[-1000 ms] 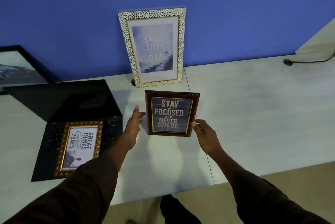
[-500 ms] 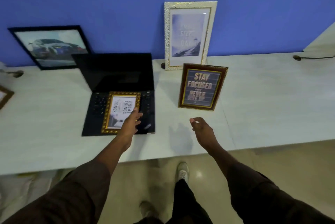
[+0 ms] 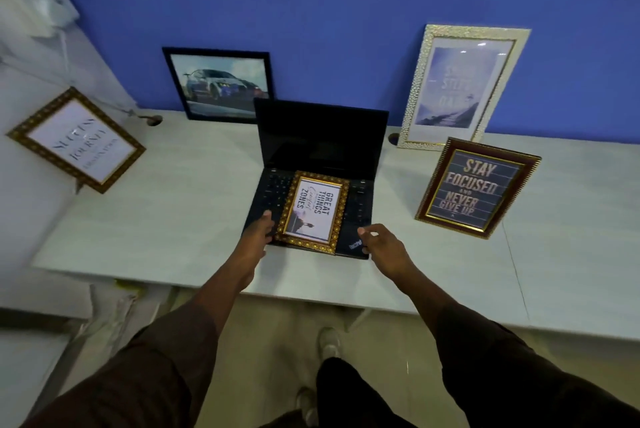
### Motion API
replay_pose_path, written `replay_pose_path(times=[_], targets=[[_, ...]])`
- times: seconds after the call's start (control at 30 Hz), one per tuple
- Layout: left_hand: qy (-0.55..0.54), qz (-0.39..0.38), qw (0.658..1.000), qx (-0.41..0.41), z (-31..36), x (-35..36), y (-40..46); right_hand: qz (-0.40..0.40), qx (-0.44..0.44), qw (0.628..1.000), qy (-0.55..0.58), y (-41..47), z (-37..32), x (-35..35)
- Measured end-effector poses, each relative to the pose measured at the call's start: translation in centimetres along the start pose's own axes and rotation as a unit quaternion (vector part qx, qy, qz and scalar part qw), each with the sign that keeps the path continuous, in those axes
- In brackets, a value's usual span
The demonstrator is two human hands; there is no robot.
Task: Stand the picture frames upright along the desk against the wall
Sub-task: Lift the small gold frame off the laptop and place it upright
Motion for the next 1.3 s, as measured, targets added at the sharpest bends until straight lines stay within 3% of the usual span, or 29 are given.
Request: replay_pose_path(times=[0.37,0.57,0.8,1.07,1.2,1.3], targets=[[0.078,-0.014,0.996,-0.030,1.7,2.6,6.4,-0.044,0.069,0.996,-0.020,9.5,1.2,5.6],[0.108,-0.024,0.991,-0.075,0.5,3.9,8.3,-0.019,0.089,0.996,-0.001,11.7,1.4,7.3],[0.083,-0.018,0.986,-0.142,-0.2,2.3,8.7,-0.103,0.078,0.989,0.069,13.3,0.2,7.8],[0.111,0.171,0.979,0.012,6.8,-6.5,10.4,-0.257,-0.091,0.962,0.004,12.8,-10.3,7.7],[0.139,0.098,0.984,0.061,9.3,-9.3,10.4,-0.325,-0.147,0.934,0.006,11.9,-17.3,9.4],[0.092,0.076,0.988,0.096,10.6,-11.3,9.1,-0.321,-0.169,0.931,0.037,12.4,-22.0,11.0]])
Point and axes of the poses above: each hand's wrist, its own y-axis towards the middle knuckle, its own x-axis out of the palm, z = x × y, the point moved 10 cm from there along y, towards the middle knuckle, and after that the axes turned 5 degrees about z, right-handed, at the moved point
